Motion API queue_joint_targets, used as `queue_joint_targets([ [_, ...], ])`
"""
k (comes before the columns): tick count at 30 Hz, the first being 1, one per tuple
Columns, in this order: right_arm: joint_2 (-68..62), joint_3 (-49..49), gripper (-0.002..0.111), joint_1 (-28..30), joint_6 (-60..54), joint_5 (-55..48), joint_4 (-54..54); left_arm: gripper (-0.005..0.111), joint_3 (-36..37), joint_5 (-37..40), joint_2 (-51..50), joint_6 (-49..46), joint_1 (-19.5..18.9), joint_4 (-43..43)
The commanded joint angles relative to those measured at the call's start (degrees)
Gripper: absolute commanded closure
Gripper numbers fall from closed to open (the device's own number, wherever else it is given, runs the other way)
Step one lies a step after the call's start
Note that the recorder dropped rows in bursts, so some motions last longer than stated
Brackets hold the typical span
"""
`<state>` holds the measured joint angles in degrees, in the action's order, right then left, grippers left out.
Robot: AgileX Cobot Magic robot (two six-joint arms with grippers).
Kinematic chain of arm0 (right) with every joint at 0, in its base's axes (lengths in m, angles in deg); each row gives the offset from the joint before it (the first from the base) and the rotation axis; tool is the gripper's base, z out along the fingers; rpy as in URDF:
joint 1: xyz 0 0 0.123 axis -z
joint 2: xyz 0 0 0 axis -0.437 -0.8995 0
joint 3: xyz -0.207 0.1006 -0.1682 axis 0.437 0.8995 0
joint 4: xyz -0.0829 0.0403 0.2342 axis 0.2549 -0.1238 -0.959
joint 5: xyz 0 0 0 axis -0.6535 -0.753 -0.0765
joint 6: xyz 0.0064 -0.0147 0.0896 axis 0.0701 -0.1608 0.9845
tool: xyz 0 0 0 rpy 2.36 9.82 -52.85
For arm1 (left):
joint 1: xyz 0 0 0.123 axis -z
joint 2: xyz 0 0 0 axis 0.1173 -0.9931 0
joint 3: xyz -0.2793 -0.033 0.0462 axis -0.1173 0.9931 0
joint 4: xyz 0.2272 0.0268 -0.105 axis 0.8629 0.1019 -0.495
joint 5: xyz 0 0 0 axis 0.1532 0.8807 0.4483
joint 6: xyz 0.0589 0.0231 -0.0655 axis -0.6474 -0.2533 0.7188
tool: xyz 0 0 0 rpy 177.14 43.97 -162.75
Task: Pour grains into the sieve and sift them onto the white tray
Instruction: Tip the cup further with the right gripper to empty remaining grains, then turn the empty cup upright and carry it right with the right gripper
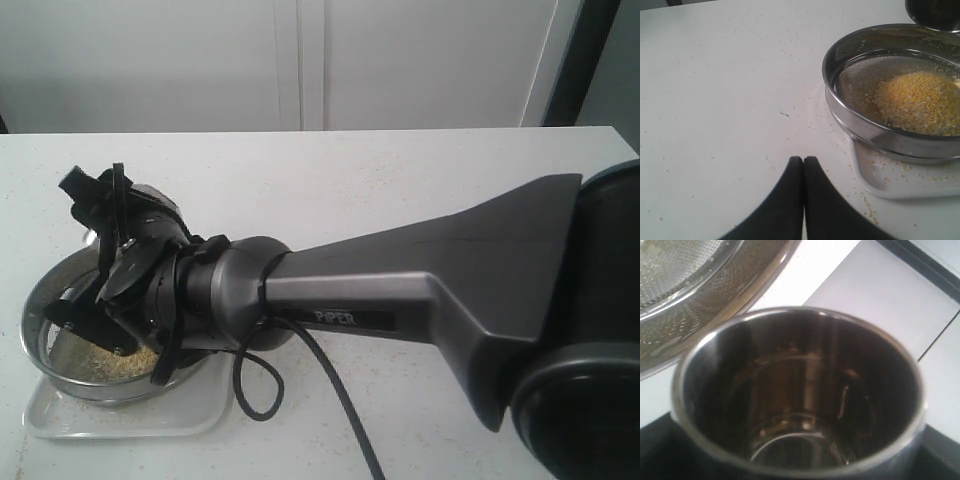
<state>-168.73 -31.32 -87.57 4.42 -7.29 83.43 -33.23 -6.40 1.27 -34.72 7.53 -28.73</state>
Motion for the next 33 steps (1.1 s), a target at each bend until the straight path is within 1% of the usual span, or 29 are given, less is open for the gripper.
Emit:
queue_joint_targets([
  [1,0.95,0.60,0.108,0.13,8.03,-0.56,0.87,0.107,0.11,-0.12,0.28,0.25,-0.12,-0.44],
  [2,0.95,0.60,0.108,1.58,10.97,3.35,0.87,0.107,0.11,-0.12,0.28,0.25,-0.12,-0.44],
  [3,0.95,1.08,0.108,1.70,4.65,1.00,0.87,0.107,0.11,-0.12,0.28,0.25,-0.12,-0.44],
  [4,1.39,1.46,0.108,0.80,0.69,-3.04,0.87,0.107,0.11,-0.12,0.28,0.25,-0.12,-0.44],
  [5,1.51,1.44,0.108,0.02,5.57,-3.78,0.87,0.107,0.11,-0.12,0.28,0.25,-0.12,-0.44],
  [6,1.51,1.57,0.108,0.58,9.83,-0.26,0.87,0.107,0.11,-0.12,0.28,0.25,-0.12,-0.44],
  [7,1.37,1.68,0.108,1.14,6.46,-0.38,0.87,0.107,0.11,-0.12,0.28,0.25,-0.12,-0.44],
  [8,1.39,2.04,0.108,0.62,-0.44,-5.07,0.87,0.107,0.11,-0.12,0.28,0.25,-0.12,-0.44],
  [9,1.92,2.15,0.108,-0.59,1.93,-5.86,0.87,0.107,0.11,-0.12,0.28,0.25,-0.12,-0.44],
  [10,2.15,2.15,0.108,-0.39,8.03,-2.66,0.87,0.107,0.11,-0.12,0.28,0.25,-0.12,-0.44],
  [11,2.25,2.15,0.108,0.60,9.66,0.47,0.87,0.107,0.11,-0.12,0.28,0.25,-0.12,-0.44],
  [12,2.35,2.15,0.108,0.96,8.03,-0.08,0.87,0.107,0.11,-0.12,0.28,0.25,-0.12,-0.44],
  [13,2.54,2.15,0.108,0.96,9.51,-1.37,0.87,0.107,0.11,-0.12,0.28,0.25,-0.12,-0.44],
  [15,4.17,2.15,0.108,0.96,19.53,0.20,-3.89,0.107,0.11,-0.12,0.28,0.25,-0.12,-0.44],
  [18,7.27,2.42,0.108,2.92,26.68,9.78,-12.11,0.107,0.11,-0.12,0.28,0.25,-0.12,-0.44],
  [20,9.57,3.26,0.108,4.81,29.76,17.95,-13.82,0.107,0.11,-0.12,0.28,0.25,-0.12,-0.44],
  [21,11.61,4.94,0.108,6.59,32.35,26.34,-13.82,0.107,0.11,-0.12,0.28,0.25,-0.12,-0.44],
  [22,12.72,6.07,0.108,7.69,32.75,31.52,-13.82,0.107,0.11,-0.12,0.28,0.25,-0.12,-0.44],
  [23,14.88,8.47,0.108,9.50,32.83,40.32,-13.82,0.107,0.11,-0.12,0.28,0.25,-0.12,-0.44],
  [24,16.06,9.85,0.108,10.36,32.33,44.12,-13.71,0.107,0.11,-0.12,0.28,0.25,-0.12,-0.44],
  [25,18.06,12.55,0.108,12.05,32.35,50.03,-13.37,0.107,0.11,-0.12,0.28,0.25,-0.12,-0.44],
  [27,21.01,15.93,0.108,14.57,32.35,56.60,-13.37,0.107,0.11,-0.12,0.28,0.25,-0.12,-0.44],
  [29,23.75,19.12,0.108,16.09,32.35,60.14,-13.37,0.107,0.11,-0.12,0.28,0.25,-0.12,-0.44],
  [33,29.10,23.85,0.108,19.04,31.89,62.64,-13.37,0.107,0.11,-0.12,0.28,0.25,-0.12,-0.44],
])
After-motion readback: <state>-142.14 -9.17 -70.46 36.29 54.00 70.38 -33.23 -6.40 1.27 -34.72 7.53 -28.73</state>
